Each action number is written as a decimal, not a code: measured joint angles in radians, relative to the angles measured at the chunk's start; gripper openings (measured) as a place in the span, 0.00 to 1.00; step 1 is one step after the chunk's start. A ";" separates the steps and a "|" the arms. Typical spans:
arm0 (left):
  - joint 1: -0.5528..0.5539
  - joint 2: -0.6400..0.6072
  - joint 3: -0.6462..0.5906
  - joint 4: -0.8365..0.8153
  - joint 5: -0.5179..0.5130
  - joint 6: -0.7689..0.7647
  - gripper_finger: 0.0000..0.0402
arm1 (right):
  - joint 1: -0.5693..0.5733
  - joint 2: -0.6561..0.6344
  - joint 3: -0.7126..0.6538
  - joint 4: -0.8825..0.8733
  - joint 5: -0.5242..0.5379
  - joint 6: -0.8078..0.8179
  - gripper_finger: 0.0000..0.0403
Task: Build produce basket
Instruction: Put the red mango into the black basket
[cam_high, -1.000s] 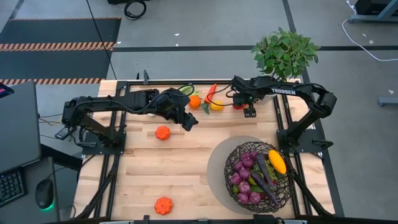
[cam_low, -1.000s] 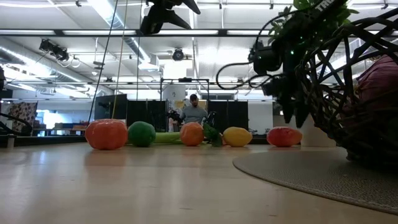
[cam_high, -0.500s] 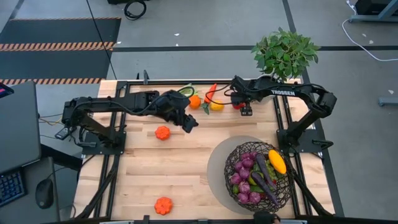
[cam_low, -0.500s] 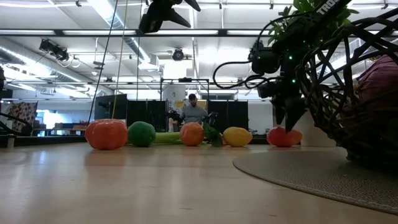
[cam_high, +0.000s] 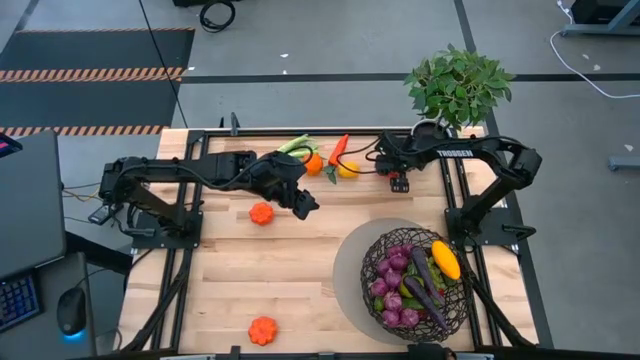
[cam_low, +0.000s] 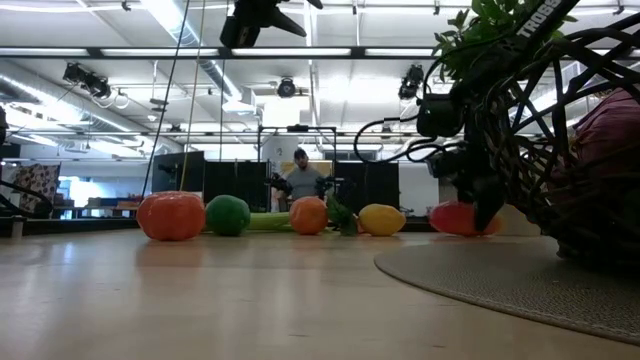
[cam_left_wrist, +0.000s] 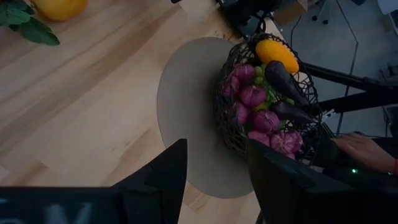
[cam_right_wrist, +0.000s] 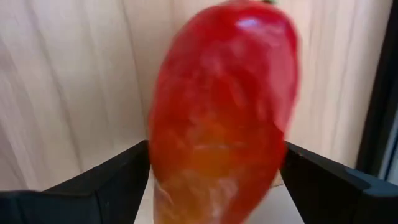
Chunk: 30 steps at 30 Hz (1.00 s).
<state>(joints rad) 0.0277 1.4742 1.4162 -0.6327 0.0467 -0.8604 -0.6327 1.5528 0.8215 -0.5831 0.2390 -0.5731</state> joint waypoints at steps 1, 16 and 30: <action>0.000 0.000 0.000 0.000 0.000 0.000 0.43 | 0.000 0.000 -0.003 0.001 -0.005 0.015 0.86; 0.002 0.000 0.000 0.000 -0.002 -0.001 0.43 | 0.061 0.000 -0.003 -0.081 -0.097 0.372 0.86; 0.002 0.000 0.000 0.000 -0.015 0.008 0.43 | 0.113 0.000 -0.002 -0.111 -0.289 0.665 0.74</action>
<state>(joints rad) 0.0296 1.4742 1.4162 -0.6327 0.0315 -0.8524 -0.5195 1.5532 0.8192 -0.6945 -0.0496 0.0923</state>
